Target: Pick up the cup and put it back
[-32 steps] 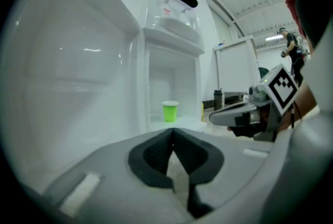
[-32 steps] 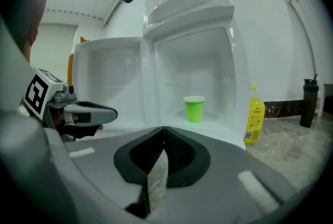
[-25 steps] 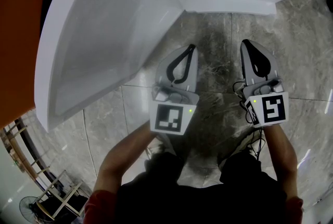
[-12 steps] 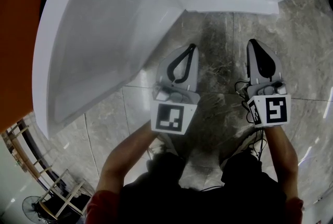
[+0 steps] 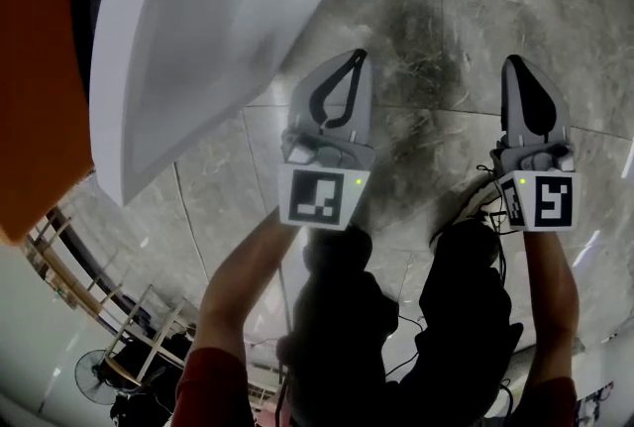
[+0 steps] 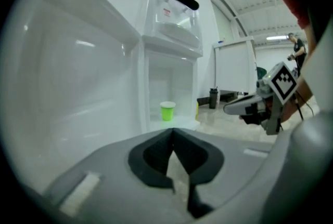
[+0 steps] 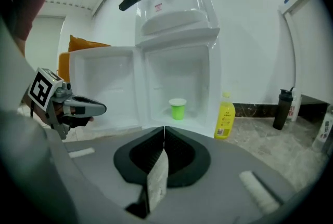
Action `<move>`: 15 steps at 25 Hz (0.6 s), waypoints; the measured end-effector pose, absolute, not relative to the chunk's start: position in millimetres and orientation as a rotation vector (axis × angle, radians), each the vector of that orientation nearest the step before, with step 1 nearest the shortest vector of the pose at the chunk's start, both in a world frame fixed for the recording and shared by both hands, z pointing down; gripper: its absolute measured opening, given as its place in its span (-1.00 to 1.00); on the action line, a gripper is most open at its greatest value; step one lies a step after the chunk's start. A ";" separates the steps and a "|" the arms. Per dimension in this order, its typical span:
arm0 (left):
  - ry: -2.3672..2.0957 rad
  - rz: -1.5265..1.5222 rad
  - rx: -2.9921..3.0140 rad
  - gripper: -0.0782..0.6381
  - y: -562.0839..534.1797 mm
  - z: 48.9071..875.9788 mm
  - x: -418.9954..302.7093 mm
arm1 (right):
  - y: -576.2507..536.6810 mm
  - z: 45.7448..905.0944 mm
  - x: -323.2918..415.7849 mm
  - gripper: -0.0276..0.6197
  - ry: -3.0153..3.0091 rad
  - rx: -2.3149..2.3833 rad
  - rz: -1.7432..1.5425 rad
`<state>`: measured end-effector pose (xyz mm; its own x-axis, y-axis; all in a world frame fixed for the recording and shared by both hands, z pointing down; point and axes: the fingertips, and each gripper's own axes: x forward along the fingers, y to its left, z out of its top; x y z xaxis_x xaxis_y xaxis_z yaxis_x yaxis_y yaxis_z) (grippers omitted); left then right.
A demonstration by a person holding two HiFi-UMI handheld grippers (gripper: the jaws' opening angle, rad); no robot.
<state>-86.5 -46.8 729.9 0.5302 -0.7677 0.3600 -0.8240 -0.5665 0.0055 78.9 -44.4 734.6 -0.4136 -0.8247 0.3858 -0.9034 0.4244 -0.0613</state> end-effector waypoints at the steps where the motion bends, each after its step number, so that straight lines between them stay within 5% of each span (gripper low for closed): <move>1: -1.366 0.475 2.559 -0.78 -41.6 719.6 -87.6 | -38.0 723.0 77.5 -0.91 -2.383 1.480 0.381; 15: -1.558 0.494 2.304 -0.78 -6.2 462.1 -115.6 | 4.1 461.8 68.5 -0.91 -2.373 1.465 0.488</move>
